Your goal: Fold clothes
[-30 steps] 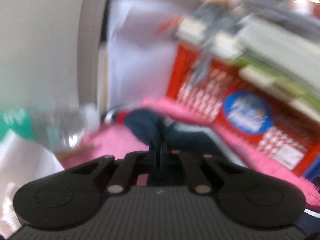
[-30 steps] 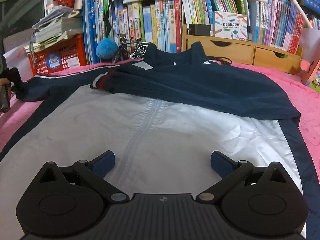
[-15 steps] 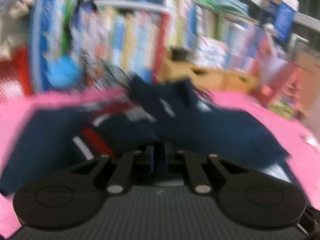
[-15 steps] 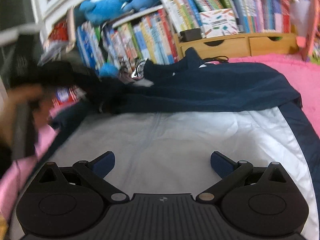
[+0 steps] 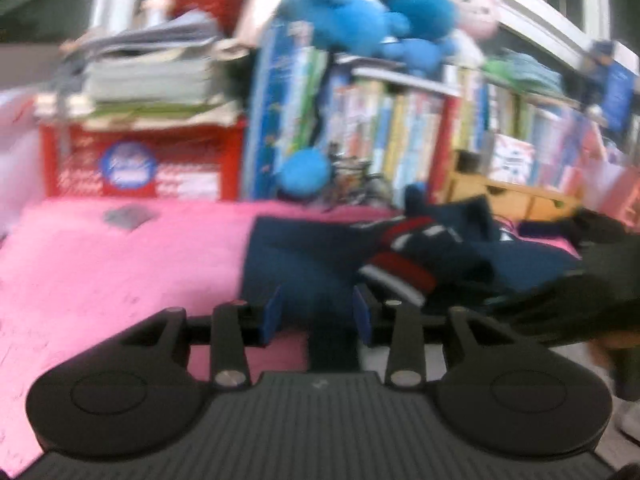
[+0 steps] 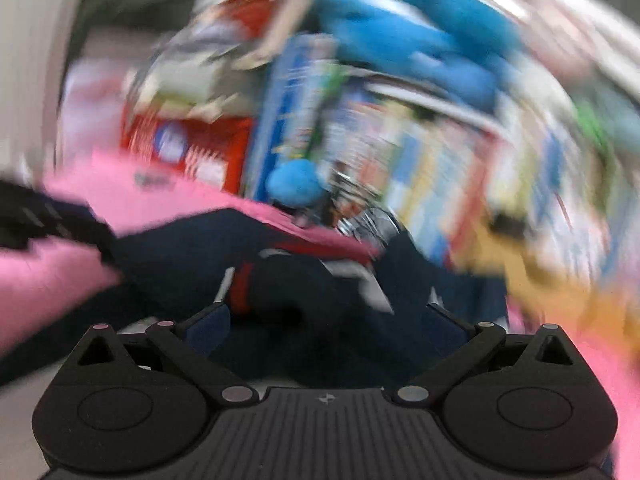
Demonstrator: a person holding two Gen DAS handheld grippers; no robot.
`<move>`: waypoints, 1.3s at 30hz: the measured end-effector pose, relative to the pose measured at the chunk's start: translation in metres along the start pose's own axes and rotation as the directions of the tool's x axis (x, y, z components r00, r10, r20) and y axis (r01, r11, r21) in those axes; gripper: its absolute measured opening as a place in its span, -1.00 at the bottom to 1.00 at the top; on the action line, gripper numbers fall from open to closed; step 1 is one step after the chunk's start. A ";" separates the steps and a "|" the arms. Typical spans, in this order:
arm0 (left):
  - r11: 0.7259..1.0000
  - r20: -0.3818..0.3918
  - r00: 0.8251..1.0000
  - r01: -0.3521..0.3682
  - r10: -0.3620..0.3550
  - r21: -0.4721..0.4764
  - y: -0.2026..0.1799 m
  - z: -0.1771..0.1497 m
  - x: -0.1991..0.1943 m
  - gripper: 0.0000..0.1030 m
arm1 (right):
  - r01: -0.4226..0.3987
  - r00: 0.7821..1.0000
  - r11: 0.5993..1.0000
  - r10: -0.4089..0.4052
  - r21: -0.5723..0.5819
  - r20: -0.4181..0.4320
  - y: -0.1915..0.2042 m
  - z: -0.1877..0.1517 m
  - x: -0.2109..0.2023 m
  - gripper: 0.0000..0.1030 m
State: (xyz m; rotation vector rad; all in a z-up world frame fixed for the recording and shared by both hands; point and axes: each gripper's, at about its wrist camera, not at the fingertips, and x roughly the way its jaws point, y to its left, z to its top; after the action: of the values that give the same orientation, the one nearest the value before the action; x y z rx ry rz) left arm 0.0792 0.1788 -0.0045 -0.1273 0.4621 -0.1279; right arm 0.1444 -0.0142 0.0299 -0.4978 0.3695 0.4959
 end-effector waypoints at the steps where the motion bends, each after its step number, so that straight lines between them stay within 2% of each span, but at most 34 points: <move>1: 1.000 0.007 1.000 -0.007 0.007 -0.006 0.006 -0.001 -0.002 -0.29 | 0.007 1.000 0.997 -0.009 -0.078 -0.021 0.015 0.005 0.018 0.87; 2: 1.000 0.012 1.000 -0.010 0.010 -0.009 0.009 -0.001 -0.002 -0.29 | -0.009 0.999 0.993 0.003 -0.119 -0.049 0.026 0.007 0.032 0.74; 3: 1.000 0.017 1.000 -0.011 0.011 -0.010 0.011 0.000 0.000 -0.29 | -0.038 0.997 0.992 0.029 -0.118 -0.072 0.031 0.008 0.040 0.44; 4: 1.000 0.020 1.000 -0.009 0.009 -0.012 0.013 0.000 0.001 -0.29 | -0.059 0.995 0.995 0.052 -0.082 -0.090 0.028 0.010 0.046 0.22; 5: 1.000 0.022 1.000 -0.004 0.005 -0.014 0.014 0.000 0.002 -0.29 | -0.080 0.992 0.996 0.074 -0.045 -0.106 0.026 0.012 0.051 0.13; 7: 1.000 0.026 1.000 0.009 -0.008 -0.017 0.014 0.000 0.005 -0.29 | -0.096 0.989 0.993 0.103 0.074 -0.105 0.009 0.017 0.050 -0.28; 9: 0.999 0.031 0.999 0.026 -0.026 -0.023 0.015 -0.001 0.005 -0.28 | -0.058 0.995 0.967 0.076 0.250 -0.063 -0.025 0.018 0.035 -0.41; 10: 0.999 0.034 0.999 0.035 -0.035 -0.024 0.015 -0.001 0.006 -0.28 | -0.025 0.999 0.935 0.040 0.353 -0.035 -0.046 0.014 0.025 -0.43; 11: 0.999 0.034 0.999 0.041 -0.040 -0.023 0.014 -0.001 0.007 -0.23 | 0.000 1.000 0.890 0.004 0.456 -0.008 -0.066 0.006 0.014 -0.43; 13: 0.999 0.027 0.999 0.045 -0.045 -0.017 0.011 -0.002 0.011 -0.18 | 0.031 0.998 0.762 -0.056 0.647 0.018 -0.108 -0.017 -0.002 -0.44; 15: 0.999 0.009 0.999 0.046 -0.046 -0.006 0.006 -0.004 0.016 -0.18 | 0.060 0.998 0.619 -0.049 0.783 -0.037 -0.143 -0.046 -0.003 -0.35; 17: 0.999 -0.002 0.999 0.052 -0.052 0.010 0.002 -0.005 0.018 -0.18 | 0.103 0.992 0.488 0.010 0.867 -0.123 -0.167 -0.078 0.002 0.00; 18: 0.999 -0.006 0.999 0.050 -0.050 0.021 0.000 -0.006 0.019 -0.18 | 0.140 0.987 0.443 0.014 0.885 -0.163 -0.173 -0.091 0.002 0.26; 19: 0.999 -0.010 0.999 0.046 -0.045 0.030 -0.002 -0.007 0.020 -0.17 | 0.181 0.980 0.419 -0.005 0.890 -0.198 -0.174 -0.101 -0.001 0.48; 20: 0.999 -0.016 0.999 0.038 -0.037 0.038 -0.004 -0.008 0.021 -0.17 | 0.213 0.975 0.412 -0.034 0.886 -0.219 -0.174 -0.109 -0.005 0.58; 22: 0.999 -0.030 0.999 0.025 -0.024 0.044 -0.006 -0.009 0.025 -0.17 | 0.221 0.975 0.435 -0.079 0.873 -0.208 -0.168 -0.116 -0.015 0.69; 23: 0.999 -0.035 0.999 0.020 -0.019 0.043 -0.007 -0.009 0.027 -0.17 | 0.200 0.980 0.462 -0.074 0.864 -0.187 -0.163 -0.115 -0.016 0.71; 25: 0.999 -0.043 0.999 0.013 -0.012 0.037 -0.010 -0.010 0.030 -0.17 | 0.147 0.989 0.517 -0.050 0.843 -0.142 -0.155 -0.109 -0.012 0.93; 26: 0.999 -0.045 0.999 0.011 -0.010 0.034 -0.010 -0.010 0.031 -0.17 | 0.125 0.992 0.539 -0.041 0.833 -0.122 -0.151 -0.104 -0.008 0.95; 27: 0.999 -0.047 0.999 0.007 -0.005 0.032 -0.011 -0.010 0.031 -0.17 | 0.118 0.993 0.543 -0.046 0.831 -0.110 -0.148 -0.100 -0.003 0.97; 30: 0.999 -0.047 0.999 -0.004 0.006 0.034 -0.013 -0.008 0.034 -0.15 | 0.105 0.994 0.507 -0.058 0.856 -0.088 -0.146 -0.090 0.009 0.97; 31: 0.999 -0.046 0.999 -0.005 0.007 0.036 -0.015 -0.007 0.036 -0.15 | 0.115 0.993 0.526 -0.056 0.843 -0.101 -0.143 -0.088 0.014 0.88; 32: 0.999 -0.044 0.999 -0.004 0.006 0.039 -0.017 -0.005 0.038 -0.15 | 0.132 0.991 0.557 -0.054 0.820 -0.124 -0.139 -0.086 0.020 0.65; 33: 0.999 -0.042 0.999 -0.004 0.005 0.042 -0.018 -0.003 0.039 -0.15 | 0.163 0.985 0.613 -0.055 0.773 -0.164 -0.134 -0.084 0.028 -0.31; 34: 0.999 -0.040 0.999 -0.003 0.005 0.046 -0.020 -0.001 0.041 -0.15 | 0.187 0.979 0.658 -0.063 0.730 -0.193 -0.133 -0.082 0.034 -0.68; 36: 0.999 -0.036 0.999 -0.001 0.003 0.052 -0.024 0.002 0.045 -0.15 | 0.169 0.984 0.689 -0.083 0.704 -0.155 -0.140 -0.078 0.028 -0.72; 39: 0.998 -0.037 0.999 -0.004 0.006 0.066 -0.029 0.006 0.052 -0.12 | 0.203 0.977 0.750 -0.199 0.630 -0.078 -0.149 -0.070 0.009 -0.72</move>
State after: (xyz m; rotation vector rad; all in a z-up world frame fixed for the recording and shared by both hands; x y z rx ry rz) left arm 0.1254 0.1425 -0.0178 -0.0594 0.4944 -0.1403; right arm 0.2158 -0.1631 0.0224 0.1291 0.4575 0.1319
